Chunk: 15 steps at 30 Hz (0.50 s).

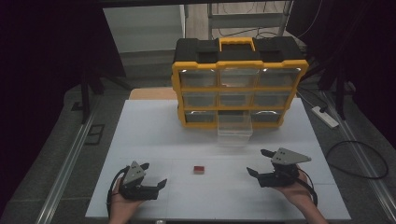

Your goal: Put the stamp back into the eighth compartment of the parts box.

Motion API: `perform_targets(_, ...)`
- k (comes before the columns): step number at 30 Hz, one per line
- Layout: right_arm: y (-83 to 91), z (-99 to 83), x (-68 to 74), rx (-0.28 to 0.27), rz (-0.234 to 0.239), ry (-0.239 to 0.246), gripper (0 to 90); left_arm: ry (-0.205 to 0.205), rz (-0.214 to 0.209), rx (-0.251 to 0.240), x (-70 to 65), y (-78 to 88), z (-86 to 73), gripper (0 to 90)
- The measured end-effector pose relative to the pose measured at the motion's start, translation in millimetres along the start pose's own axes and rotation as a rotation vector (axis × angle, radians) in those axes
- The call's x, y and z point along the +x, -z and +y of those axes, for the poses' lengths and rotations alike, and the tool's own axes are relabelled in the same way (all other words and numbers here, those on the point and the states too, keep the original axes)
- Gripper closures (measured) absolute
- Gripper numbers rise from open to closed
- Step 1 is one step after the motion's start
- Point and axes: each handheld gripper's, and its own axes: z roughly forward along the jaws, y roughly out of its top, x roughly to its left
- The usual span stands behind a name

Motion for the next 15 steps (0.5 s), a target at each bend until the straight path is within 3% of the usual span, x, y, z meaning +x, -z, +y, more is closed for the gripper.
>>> perform_targets(15,-16.6,11.5,10.3,0.015,0.046,0.029,17.0,-0.007,-0.003,0.001,-0.5,0.0,0.2,9.3)
